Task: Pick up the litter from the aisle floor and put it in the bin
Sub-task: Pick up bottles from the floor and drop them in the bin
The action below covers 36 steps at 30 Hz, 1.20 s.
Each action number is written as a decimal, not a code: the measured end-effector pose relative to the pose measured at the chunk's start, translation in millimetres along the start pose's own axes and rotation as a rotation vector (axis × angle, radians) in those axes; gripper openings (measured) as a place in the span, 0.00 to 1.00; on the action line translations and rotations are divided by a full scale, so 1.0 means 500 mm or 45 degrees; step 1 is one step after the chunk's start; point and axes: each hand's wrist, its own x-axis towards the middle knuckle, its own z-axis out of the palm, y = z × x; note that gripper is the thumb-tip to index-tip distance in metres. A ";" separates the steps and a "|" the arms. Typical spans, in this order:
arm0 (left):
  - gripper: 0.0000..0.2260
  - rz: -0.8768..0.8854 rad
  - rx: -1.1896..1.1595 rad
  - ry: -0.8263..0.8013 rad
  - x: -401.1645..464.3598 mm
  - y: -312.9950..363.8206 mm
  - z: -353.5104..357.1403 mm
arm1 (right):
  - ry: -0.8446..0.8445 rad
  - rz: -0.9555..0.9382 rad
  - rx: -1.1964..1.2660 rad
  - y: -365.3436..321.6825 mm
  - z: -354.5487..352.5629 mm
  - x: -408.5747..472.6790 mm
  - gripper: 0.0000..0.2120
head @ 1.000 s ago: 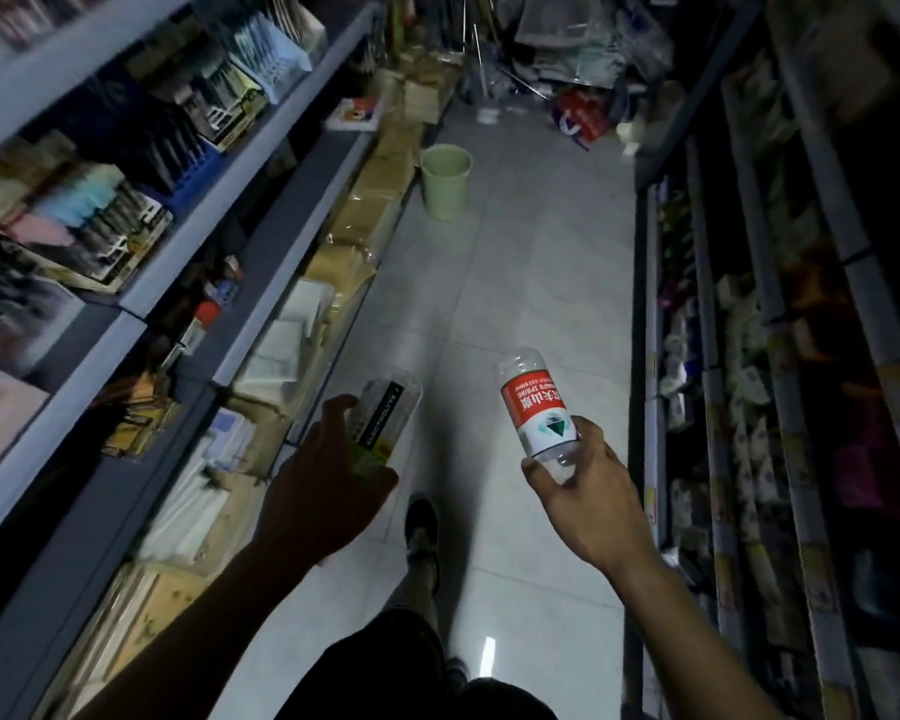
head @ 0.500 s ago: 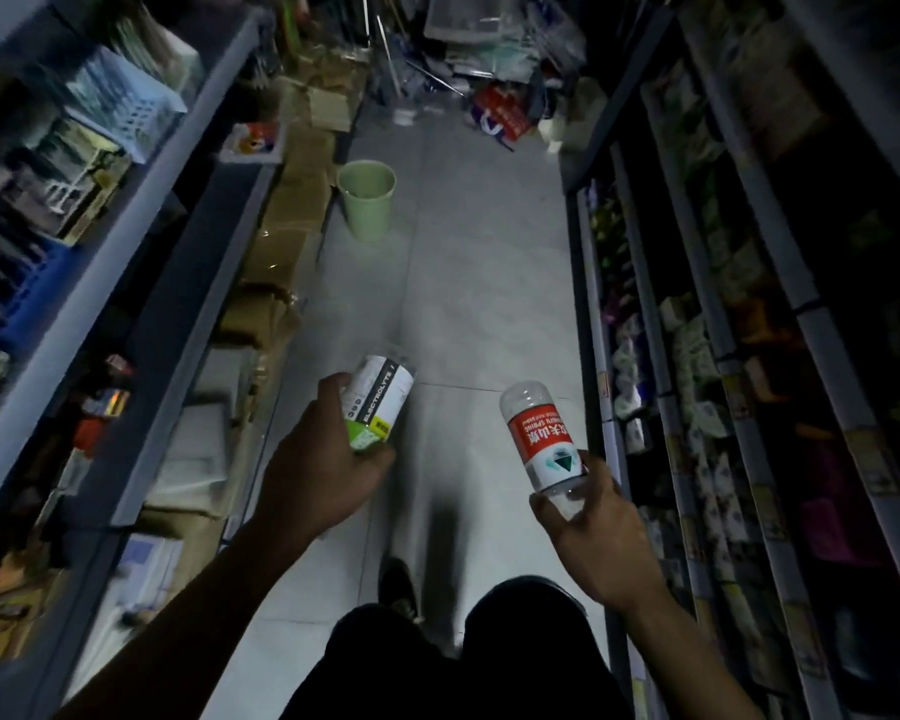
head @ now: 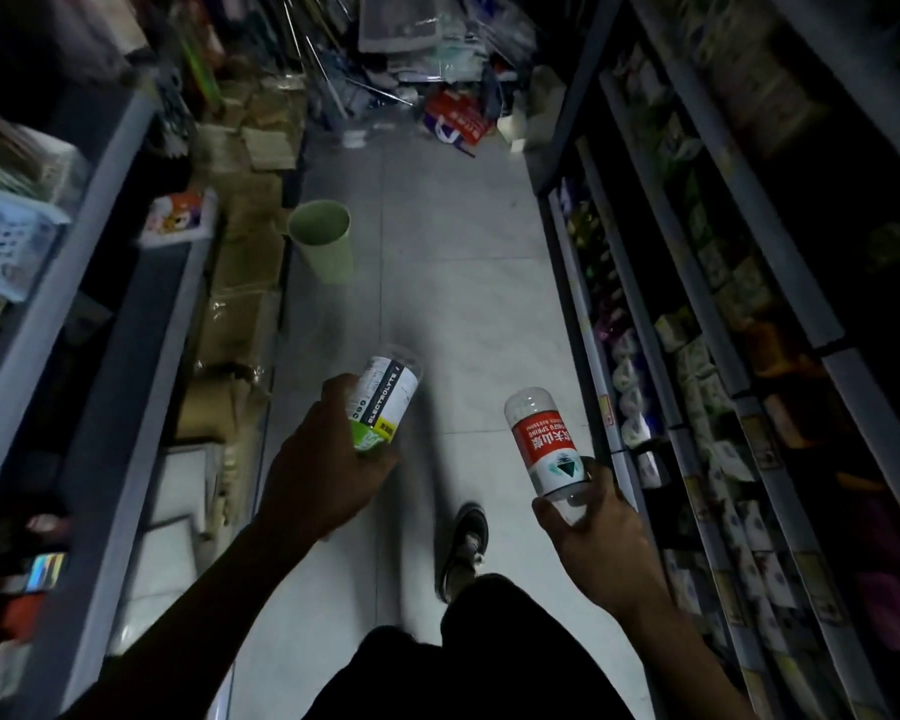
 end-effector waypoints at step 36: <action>0.38 -0.246 -0.119 0.111 0.941 -0.106 -0.272 | -0.118 -0.272 -0.185 -0.617 0.137 0.867 0.35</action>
